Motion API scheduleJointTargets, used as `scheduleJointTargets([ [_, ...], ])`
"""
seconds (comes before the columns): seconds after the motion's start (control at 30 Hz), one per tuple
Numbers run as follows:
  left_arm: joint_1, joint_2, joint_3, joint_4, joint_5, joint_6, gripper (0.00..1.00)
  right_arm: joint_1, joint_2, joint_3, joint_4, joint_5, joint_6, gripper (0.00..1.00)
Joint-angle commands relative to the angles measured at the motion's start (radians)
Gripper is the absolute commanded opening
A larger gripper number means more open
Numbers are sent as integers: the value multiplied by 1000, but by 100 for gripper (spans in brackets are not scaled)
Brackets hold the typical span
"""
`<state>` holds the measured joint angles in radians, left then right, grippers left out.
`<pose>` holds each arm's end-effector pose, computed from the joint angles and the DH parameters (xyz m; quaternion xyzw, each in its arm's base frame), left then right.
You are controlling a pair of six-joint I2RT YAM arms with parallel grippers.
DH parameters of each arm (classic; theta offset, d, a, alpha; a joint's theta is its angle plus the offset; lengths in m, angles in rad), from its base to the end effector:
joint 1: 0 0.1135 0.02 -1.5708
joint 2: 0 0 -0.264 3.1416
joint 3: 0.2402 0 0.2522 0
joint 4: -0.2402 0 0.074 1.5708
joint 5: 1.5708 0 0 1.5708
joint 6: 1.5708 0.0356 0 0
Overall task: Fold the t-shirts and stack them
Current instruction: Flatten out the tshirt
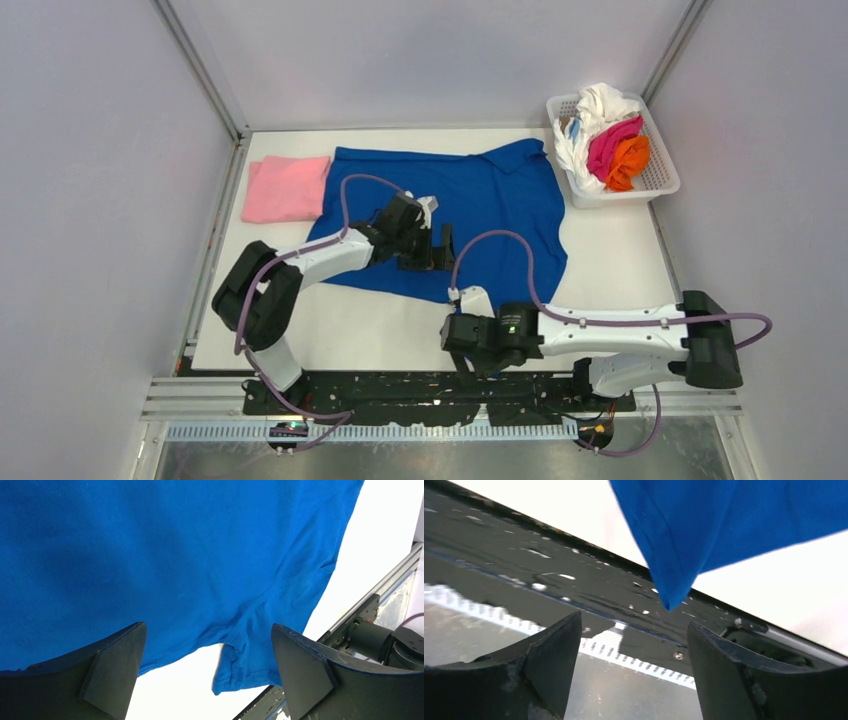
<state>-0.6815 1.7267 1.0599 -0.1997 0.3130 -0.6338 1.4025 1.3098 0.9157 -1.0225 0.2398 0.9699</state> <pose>0.2730 -0.2356 0.1877 0.0759 0.9256 -0.3240 0.1802 0.0448 0.2133 0.2226 -0.2034 0.9688 0.0261 0.1392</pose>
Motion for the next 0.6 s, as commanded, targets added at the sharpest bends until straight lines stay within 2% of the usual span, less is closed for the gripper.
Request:
scheduleJointTargets([
  [0.0, 5, -113, 13, 0, -7, 31, 100, -74, -171, -4, 115, 26, -75, 87],
  [0.03, 10, -129, 11, -3, -7, 32, 100, -100, -196, -14, 143, 21, -83, 95],
  [0.07, 18, -144, 8, -6, -8, 33, 100, -157, -243, -42, 161, 2, -102, 97],
  [0.27, 127, -253, -81, -3, -14, 26, 100, -504, -364, -183, 357, -85, -207, 95],
  [0.37, 205, -281, -132, -2, -6, 21, 100, -665, -305, -224, 432, -138, -274, 95],
  [0.57, 356, -271, -191, 20, 35, 19, 100, -870, -73, -208, 570, -200, -396, 96],
])
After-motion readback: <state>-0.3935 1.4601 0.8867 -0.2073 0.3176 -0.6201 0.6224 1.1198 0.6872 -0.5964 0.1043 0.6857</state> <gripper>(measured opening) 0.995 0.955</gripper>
